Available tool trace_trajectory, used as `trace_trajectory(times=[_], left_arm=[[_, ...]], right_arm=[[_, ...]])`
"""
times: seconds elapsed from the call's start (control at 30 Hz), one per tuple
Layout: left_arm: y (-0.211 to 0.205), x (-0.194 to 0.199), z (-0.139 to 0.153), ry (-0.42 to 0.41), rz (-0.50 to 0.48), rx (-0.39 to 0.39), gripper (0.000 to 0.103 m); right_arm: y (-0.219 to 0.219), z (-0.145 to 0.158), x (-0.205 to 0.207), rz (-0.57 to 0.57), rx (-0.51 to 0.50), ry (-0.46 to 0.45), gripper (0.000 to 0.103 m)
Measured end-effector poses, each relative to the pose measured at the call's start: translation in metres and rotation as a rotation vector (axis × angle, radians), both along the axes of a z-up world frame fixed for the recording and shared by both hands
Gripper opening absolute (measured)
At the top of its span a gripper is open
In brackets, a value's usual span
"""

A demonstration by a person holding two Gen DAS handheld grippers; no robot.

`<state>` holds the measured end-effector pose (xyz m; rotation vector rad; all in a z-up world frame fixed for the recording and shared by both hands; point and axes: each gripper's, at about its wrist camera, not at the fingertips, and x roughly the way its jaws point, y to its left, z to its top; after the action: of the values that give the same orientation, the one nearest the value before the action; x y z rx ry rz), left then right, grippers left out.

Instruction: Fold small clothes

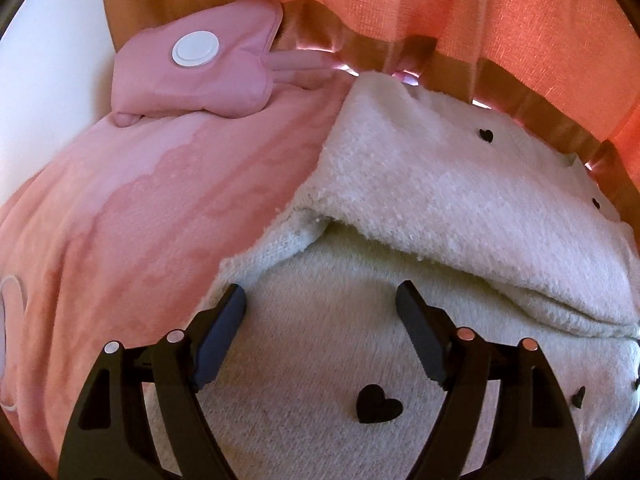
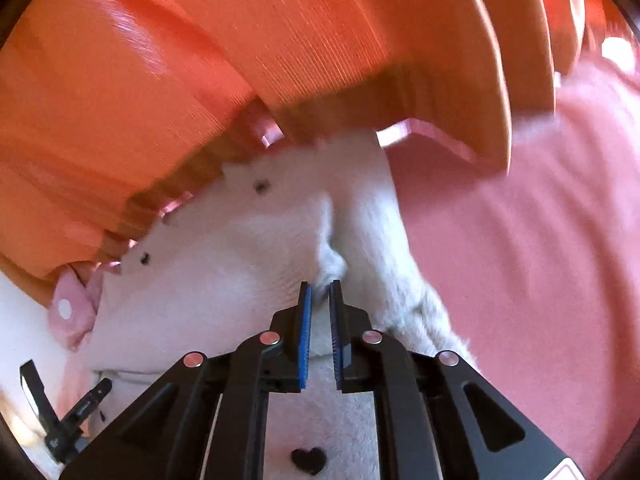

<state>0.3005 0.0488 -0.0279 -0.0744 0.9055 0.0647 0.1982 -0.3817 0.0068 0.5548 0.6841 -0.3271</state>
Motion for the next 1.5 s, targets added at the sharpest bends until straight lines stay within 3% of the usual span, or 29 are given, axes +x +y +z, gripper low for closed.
trace_trajectory(times=[0.07,0.1,0.2,0.23,0.27,0.33,0.37,0.43,0.53,0.57,0.6,0.67,0.73,0.83,0.97,1.13,1.2,1.23,1.27,1.3,1.33,1.37,1.5], left_arm=[[-0.001,-0.001,0.0,-0.001,-0.001,0.003,0.075],[-0.001,-0.002,0.0,-0.002,-0.003,0.001,0.076],[0.002,-0.013,0.005,0.002,-0.023,-0.019,0.076],[0.003,-0.017,0.006,0.006,-0.029,-0.026,0.076],[0.005,-0.026,0.01,0.015,-0.041,-0.039,0.076],[0.012,-0.044,0.016,0.02,-0.051,-0.062,0.077],[0.019,-0.062,0.019,0.021,-0.064,-0.076,0.085],[0.036,-0.094,0.018,0.031,-0.071,-0.101,0.088],[0.067,-0.144,0.012,0.055,-0.041,-0.107,0.088],[0.08,-0.161,0.008,0.07,0.005,-0.116,0.088],[0.092,-0.172,0.004,0.085,0.048,-0.155,0.088],[0.112,-0.189,-0.001,0.101,0.119,-0.337,0.089],[0.114,-0.193,0.001,0.101,0.119,-0.381,0.092],[0.101,-0.199,-0.001,0.096,0.084,-0.315,0.093],[0.088,-0.199,-0.004,0.102,0.019,-0.268,0.098],[0.099,-0.2,-0.003,0.101,0.003,-0.348,0.097],[0.104,-0.2,-0.002,0.103,-0.003,-0.38,0.087],[0.105,-0.201,-0.002,0.103,-0.004,-0.385,0.08],[0.107,-0.202,-0.002,0.103,-0.012,-0.399,0.061],[0.108,-0.203,-0.003,0.11,-0.02,-0.412,0.041],[0.109,-0.202,-0.004,0.12,-0.023,-0.428,0.029],[0.112,-0.202,-0.006,0.138,-0.024,-0.452,0.009],[0.116,-0.217,0.01,0.113,-0.062,-0.482,0.007]], right_arm=[[-0.006,-0.022,0.005,-0.002,0.011,0.089,0.008],[-0.01,-0.035,0.004,-0.002,0.038,0.076,0.004],[-0.012,-0.019,-0.007,-0.021,0.07,0.069,0.007],[-0.008,-0.004,-0.021,-0.03,0.065,0.03,0.017],[-0.003,0.006,-0.035,-0.04,0.055,0.023,0.02],[0.007,0.018,-0.063,-0.023,0.056,0.036,0.036],[0.013,0.02,-0.08,-0.013,0.056,0.036,0.042],[0.025,0.018,-0.125,-0.013,0.038,0.057,0.059],[0.047,-0.009,-0.172,0.01,0.041,0.161,0.06],[0.05,-0.02,-0.183,0.0,0.096,0.218,0.061],[0.047,-0.021,-0.19,-0.005,0.197,0.24,0.061],[0.046,-0.016,-0.202,0.036,0.258,0.127,0.069],[0.042,-0.018,-0.209,-0.033,0.257,0.173,0.071],[0.03,-0.022,-0.224,-0.133,0.308,0.147,0.071],[0.019,-0.039,-0.228,-0.114,0.466,0.153,0.072],[0.026,-0.042,-0.227,-0.017,0.481,0.156,0.074],[0.036,-0.038,-0.223,0.009,0.45,0.173,0.073],[0.039,-0.036,-0.221,0.013,0.432,0.178,0.061],[0.041,-0.036,-0.22,0.022,0.423,0.181,0.049],[0.043,-0.037,-0.217,0.029,0.428,0.182,0.022],[0.043,-0.038,-0.217,0.035,0.439,0.177,0.015],[0.042,-0.035,-0.218,0.027,0.425,0.155,0.014],[0.053,-0.001,-0.238,0.059,0.323,0.025,0.011]])
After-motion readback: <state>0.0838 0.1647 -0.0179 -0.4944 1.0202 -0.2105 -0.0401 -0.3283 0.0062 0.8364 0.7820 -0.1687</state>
